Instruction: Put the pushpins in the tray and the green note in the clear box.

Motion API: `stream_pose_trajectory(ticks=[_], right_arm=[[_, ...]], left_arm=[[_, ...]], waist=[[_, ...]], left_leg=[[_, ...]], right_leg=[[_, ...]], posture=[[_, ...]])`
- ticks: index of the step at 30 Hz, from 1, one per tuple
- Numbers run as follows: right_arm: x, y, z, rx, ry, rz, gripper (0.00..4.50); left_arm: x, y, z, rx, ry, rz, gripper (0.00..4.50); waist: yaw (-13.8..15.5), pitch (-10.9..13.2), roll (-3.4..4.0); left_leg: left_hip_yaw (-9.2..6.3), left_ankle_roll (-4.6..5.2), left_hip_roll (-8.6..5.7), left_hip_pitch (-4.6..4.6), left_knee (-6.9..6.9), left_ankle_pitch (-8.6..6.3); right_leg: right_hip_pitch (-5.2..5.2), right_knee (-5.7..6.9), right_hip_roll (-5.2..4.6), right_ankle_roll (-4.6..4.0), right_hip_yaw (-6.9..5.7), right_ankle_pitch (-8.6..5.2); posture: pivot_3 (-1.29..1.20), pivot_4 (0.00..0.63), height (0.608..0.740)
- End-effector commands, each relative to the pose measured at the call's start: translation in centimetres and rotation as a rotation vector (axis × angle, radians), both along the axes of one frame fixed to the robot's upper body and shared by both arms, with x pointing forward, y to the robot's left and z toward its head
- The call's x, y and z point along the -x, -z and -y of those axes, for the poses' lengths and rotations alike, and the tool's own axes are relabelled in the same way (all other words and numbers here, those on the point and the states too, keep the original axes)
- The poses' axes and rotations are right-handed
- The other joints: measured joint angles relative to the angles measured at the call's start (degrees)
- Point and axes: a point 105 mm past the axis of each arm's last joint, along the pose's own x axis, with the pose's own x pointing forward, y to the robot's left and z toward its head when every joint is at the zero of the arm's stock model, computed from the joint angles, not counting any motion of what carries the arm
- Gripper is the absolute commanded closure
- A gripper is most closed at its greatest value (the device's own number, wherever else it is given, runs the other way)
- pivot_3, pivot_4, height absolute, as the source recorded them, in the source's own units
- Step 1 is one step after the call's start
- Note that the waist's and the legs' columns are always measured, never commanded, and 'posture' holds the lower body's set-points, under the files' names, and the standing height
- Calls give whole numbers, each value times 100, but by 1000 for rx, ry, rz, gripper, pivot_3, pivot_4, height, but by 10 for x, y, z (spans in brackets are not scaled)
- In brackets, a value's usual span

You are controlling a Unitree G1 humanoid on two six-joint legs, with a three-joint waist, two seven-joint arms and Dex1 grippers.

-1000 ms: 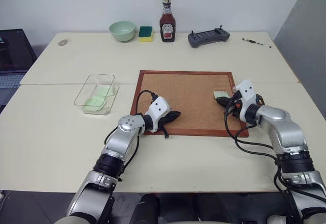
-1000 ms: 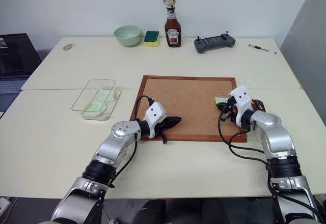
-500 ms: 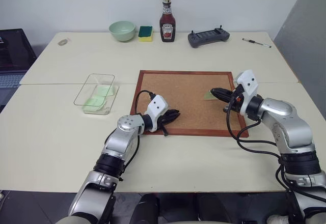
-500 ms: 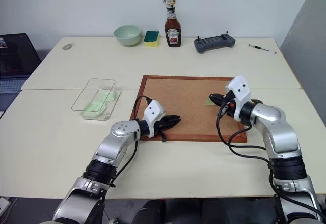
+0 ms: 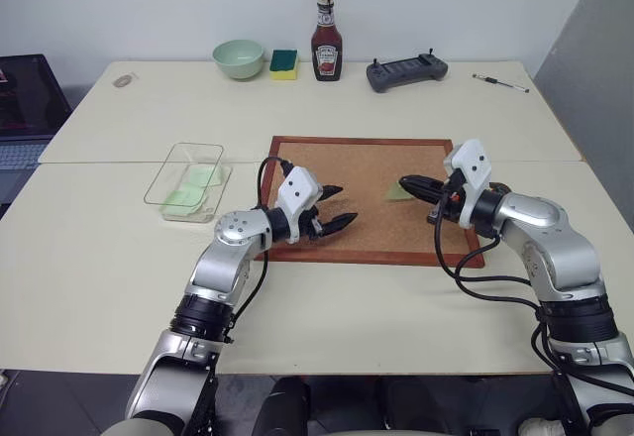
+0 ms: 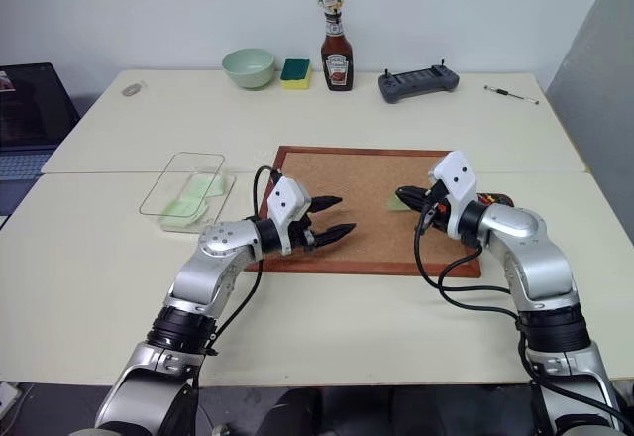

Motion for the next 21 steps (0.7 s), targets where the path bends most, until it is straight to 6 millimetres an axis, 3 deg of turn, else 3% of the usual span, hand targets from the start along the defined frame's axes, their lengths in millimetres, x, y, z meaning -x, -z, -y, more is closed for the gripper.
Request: stream_pose_trajectory(ticks=[1, 21], right_arm=[[12, -18, -10, -15, -73, 42, 4500], [30, -31, -34, -59, -169, 28, 4500]], left_arm=[[2, -24, 8, 23, 81, 78, 187], [-8, -19, 42, -23, 180, 118, 187]], waist=[[0, 0, 0], [-4, 1, -1]], left_leg=[[-2, -1, 0, -4, 1, 0], [-6, -6, -3, -16, 2, 4]], right_leg=[[-3, 0, 0, 0, -2, 0], [-12, -1, 0, 0, -6, 0]], posture=[[0, 150, 740], [0, 150, 740]])
